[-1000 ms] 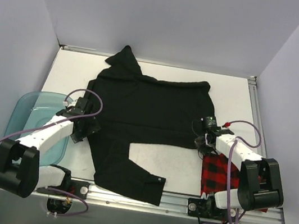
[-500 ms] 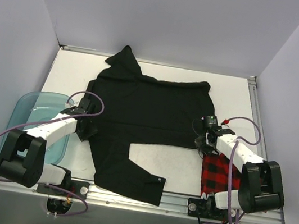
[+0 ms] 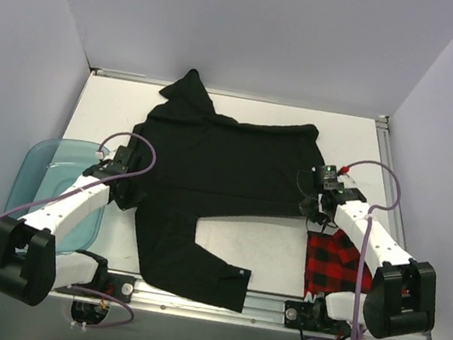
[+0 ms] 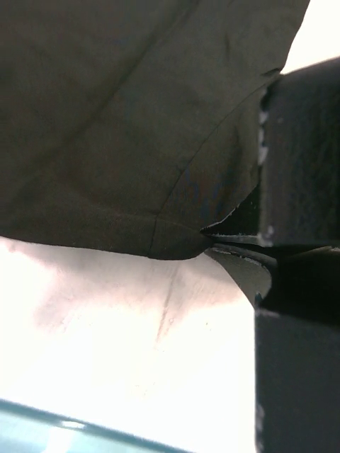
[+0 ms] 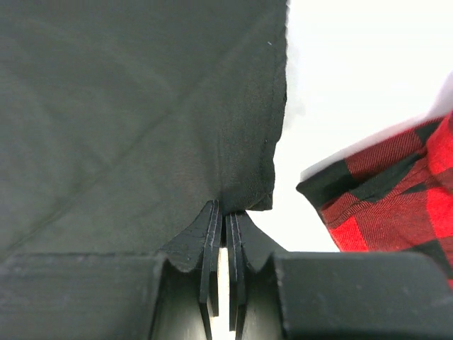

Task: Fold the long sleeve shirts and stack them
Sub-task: Fold the shirt

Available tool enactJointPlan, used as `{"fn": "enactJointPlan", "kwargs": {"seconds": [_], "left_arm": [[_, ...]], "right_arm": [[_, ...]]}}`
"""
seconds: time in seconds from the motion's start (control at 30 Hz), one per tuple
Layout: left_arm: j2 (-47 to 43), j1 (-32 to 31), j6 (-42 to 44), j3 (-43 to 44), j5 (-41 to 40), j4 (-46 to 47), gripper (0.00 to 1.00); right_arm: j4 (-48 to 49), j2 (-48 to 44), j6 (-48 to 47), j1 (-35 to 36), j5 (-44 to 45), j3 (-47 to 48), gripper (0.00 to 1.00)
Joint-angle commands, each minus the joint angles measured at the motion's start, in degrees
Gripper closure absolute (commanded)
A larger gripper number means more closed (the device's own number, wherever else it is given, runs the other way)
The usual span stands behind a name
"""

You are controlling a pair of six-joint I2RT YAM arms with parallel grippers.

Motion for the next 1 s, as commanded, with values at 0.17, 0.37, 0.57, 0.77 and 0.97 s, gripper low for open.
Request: {"fn": "enactJointPlan", "kwargs": {"seconds": [0.17, 0.37, 0.57, 0.77, 0.97], "left_arm": [[1.7, 0.3, 2.1, 9.9, -0.7, -4.6, 1.00], [7.4, 0.9, 2.7, 15.8, -0.4, -4.5, 1.00], [12.0, 2.0, 2.4, 20.1, 0.6, -3.1, 1.00], [18.3, 2.4, 2.9, 25.8, 0.4, -2.9, 1.00], [24.6, 3.0, 3.5, 29.4, 0.7, -2.4, 1.00]], "right_arm": [[-9.2, 1.7, -7.6, -1.8, -2.5, 11.0, 1.00], [-10.1, 7.5, -9.6, -4.7, -4.8, 16.2, 1.00], [-10.5, 12.9, -11.5, -7.8, -5.9, 21.3, 1.00], [-10.9, 19.1, -12.4, -9.1, -8.3, 26.1, 1.00], [-11.0, 25.8, -12.7, -9.7, -8.7, 30.8, 0.96]]}}
